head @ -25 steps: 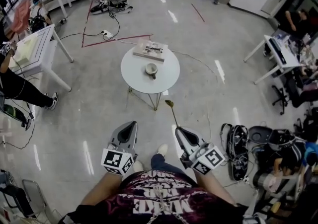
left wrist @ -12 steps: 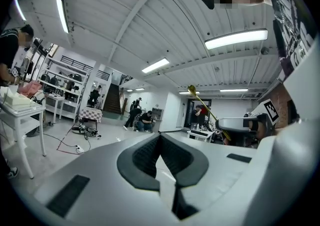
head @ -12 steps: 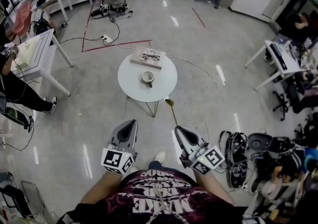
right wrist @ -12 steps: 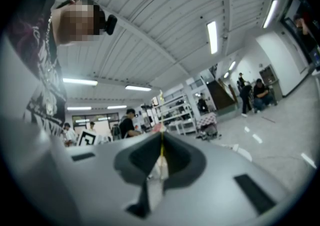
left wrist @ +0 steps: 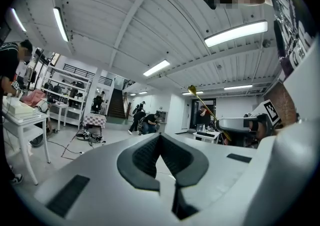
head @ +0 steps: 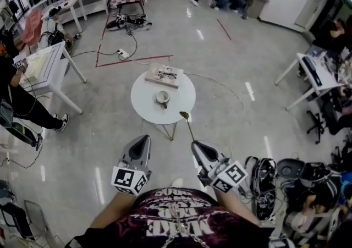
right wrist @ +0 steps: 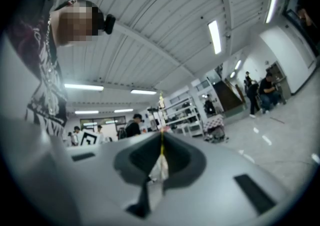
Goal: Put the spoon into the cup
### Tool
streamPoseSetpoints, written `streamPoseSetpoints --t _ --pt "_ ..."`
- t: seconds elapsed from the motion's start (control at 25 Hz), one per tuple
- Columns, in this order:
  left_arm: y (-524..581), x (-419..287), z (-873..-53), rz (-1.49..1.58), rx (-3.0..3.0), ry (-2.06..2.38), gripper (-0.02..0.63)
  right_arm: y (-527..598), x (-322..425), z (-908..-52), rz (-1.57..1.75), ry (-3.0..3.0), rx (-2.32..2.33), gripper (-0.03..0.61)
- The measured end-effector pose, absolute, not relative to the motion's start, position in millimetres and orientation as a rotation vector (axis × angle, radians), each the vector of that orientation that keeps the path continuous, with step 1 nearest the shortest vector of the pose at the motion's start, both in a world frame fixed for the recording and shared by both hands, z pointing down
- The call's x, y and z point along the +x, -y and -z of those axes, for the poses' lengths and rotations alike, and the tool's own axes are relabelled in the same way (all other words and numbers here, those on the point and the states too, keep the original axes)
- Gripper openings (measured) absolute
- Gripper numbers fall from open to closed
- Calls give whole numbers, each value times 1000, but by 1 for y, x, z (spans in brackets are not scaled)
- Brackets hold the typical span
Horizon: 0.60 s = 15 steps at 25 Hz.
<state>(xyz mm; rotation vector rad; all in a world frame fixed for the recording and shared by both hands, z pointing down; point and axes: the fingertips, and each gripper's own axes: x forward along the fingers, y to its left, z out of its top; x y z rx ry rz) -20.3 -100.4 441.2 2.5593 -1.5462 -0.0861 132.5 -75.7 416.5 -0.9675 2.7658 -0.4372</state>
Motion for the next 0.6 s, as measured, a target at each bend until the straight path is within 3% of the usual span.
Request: streamPoseSetpoints --t 0.6 --pt "112 15 -415 47 2549 1664 26 91 187 -411 425 -2717 -881 37"
